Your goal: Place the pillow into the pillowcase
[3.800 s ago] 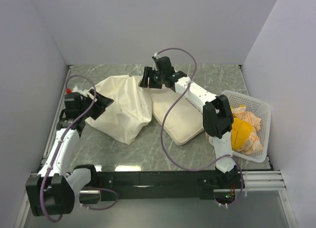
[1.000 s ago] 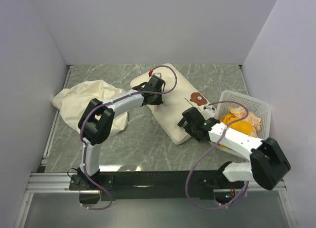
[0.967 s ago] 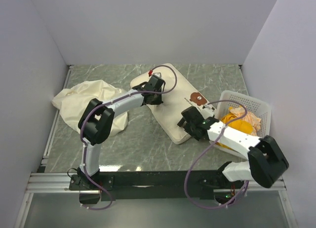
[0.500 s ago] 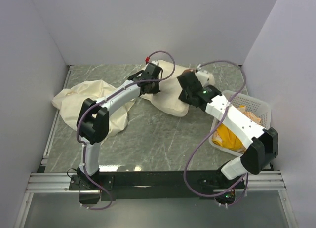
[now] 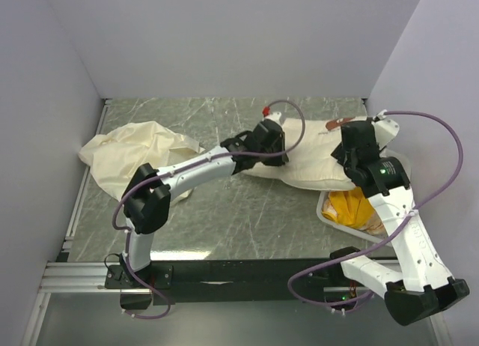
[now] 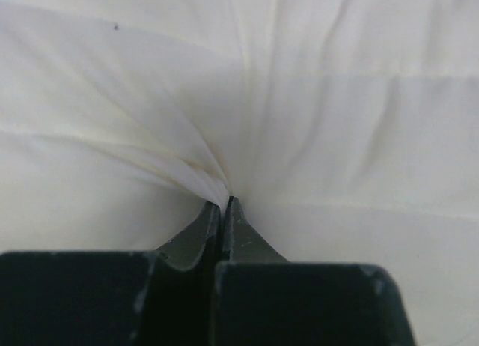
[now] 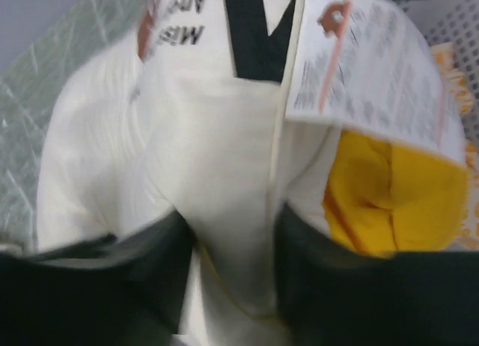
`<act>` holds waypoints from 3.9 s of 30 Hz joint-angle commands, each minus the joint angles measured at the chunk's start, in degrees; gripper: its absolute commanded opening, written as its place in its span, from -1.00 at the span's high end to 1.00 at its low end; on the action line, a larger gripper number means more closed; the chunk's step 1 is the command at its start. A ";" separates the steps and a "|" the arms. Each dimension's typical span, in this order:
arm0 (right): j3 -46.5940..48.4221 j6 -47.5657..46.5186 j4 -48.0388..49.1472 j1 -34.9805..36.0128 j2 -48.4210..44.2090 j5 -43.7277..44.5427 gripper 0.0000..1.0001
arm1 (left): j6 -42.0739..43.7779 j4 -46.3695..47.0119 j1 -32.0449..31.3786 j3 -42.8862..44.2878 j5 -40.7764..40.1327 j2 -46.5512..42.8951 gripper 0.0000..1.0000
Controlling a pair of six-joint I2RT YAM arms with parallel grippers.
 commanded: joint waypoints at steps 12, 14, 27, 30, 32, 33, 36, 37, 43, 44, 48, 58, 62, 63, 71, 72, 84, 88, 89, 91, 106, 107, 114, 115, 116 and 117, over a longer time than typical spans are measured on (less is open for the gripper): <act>6.38 -4.98 5.40 -2.36 -3.93 -3.41 -0.99 | -14.52 18.09 -11.31 -14.68 2.90 -3.21 0.98; 7.35 -5.77 5.22 -2.36 -3.04 -4.39 -0.99 | -15.66 18.11 -12.36 -16.54 -0.52 -5.50 0.98; 7.54 -9.20 10.92 -1.66 5.65 -14.41 -0.99 | -24.72 22.94 -16.85 -27.09 -10.64 -10.34 0.96; 5.08 -9.55 12.94 -1.66 6.10 -15.72 -0.99 | -24.29 20.58 -16.77 -28.15 -13.97 -12.79 0.66; 4.29 -9.47 13.48 -1.57 6.36 -15.81 -1.00 | -23.85 18.38 -16.77 -28.84 -17.66 -15.78 0.14; 4.20 -9.47 13.74 -1.65 6.80 -16.16 -0.99 | -23.67 16.19 -16.50 -29.20 -19.06 -17.01 -0.03; 3.93 -9.73 14.97 -1.13 7.33 -17.57 -0.99 | -24.63 10.05 -15.71 -32.27 -25.56 -23.15 -0.51; 3.84 -9.82 15.32 -0.60 7.51 -17.48 -0.99 | -25.07 8.11 -14.49 -33.41 -27.06 -26.83 -0.60; 2.61 -10.52 17.34 6.77 9.87 -14.34 -0.99 | -25.96 -7.10 -0.46 -42.20 -34.53 -40.46 -0.63; 2.70 -10.61 17.61 10.44 11.01 -13.54 -0.99 | -26.82 -10.42 1.50 -42.82 -36.55 -41.36 -0.63; 3.31 -11.31 20.50 16.44 14.44 -14.40 -0.99 | -27.80 -19.42 14.22 -43.61 -45.16 -42.60 -0.69; -0.11 -13.95 35.71 24.62 22.61 -30.66 -0.99 | -10.69 -10.64 29.73 -37.47 -37.19 -27.49 -0.70; -0.02 -14.12 37.55 26.29 25.61 -31.37 -0.99 | -5.14 -7.75 31.05 -31.93 -34.37 -19.49 -0.68; -0.46 -14.12 37.91 26.47 25.79 -31.20 -1.00 | -4.43 -7.21 31.05 -31.40 -34.02 -18.26 -0.65; -2.92 -16.05 38.79 27.44 27.90 -28.91 -1.00 | 0.06 -8.61 33.24 -29.90 -28.05 -18.67 0.98; -3.19 -16.32 38.27 27.61 27.90 -27.17 -0.99 | 0.67 -8.61 33.51 -30.69 -27.26 -19.73 0.98; 0.85 -17.38 44.49 30.60 38.68 -35.05 -0.99 | 0.08 -9.05 37.64 -42.35 -8.70 -37.93 -0.28; 5.94 -14.30 51.43 30.78 47.74 -42.52 -0.85 | -4.94 -5.36 37.64 -51.60 -8.53 -49.50 -0.67; 8.82 -13.69 51.97 30.86 51.50 -43.75 -0.82 | -5.56 -5.53 37.64 -52.92 -8.44 -51.37 -0.70; 10.78 -12.11 54.16 31.13 54.34 -43.94 -0.66 | -6.00 -6.32 37.64 -53.02 -8.01 -55.14 -0.73; 24.84 -0.68 58.83 31.39 72.01 -45.43 -0.05 | -6.00 -5.54 37.64 -57.15 -3.26 -63.08 -0.72; 24.94 -0.68 58.83 31.39 72.19 -45.35 0.02 | -5.74 -5.19 37.64 -57.33 -2.73 -62.99 -0.72; 24.05 -2.08 53.58 31.13 66.31 -44.02 1.00 | -6.53 2.28 35.97 -62.51 1.05 -62.73 -0.63; 24.93 -2.60 52.34 31.04 65.70 -44.81 1.00 | -6.62 2.81 34.49 -62.95 0.01 -62.29 -0.63; 25.72 -3.57 50.85 31.04 64.82 -46.12 1.00 | -5.84 3.60 33.26 -62.69 -1.22 -61.59 -0.62; 26.42 -4.19 48.05 30.95 64.38 -46.57 1.00 | -5.65 3.17 31.68 -62.17 -3.06 -59.67 -0.62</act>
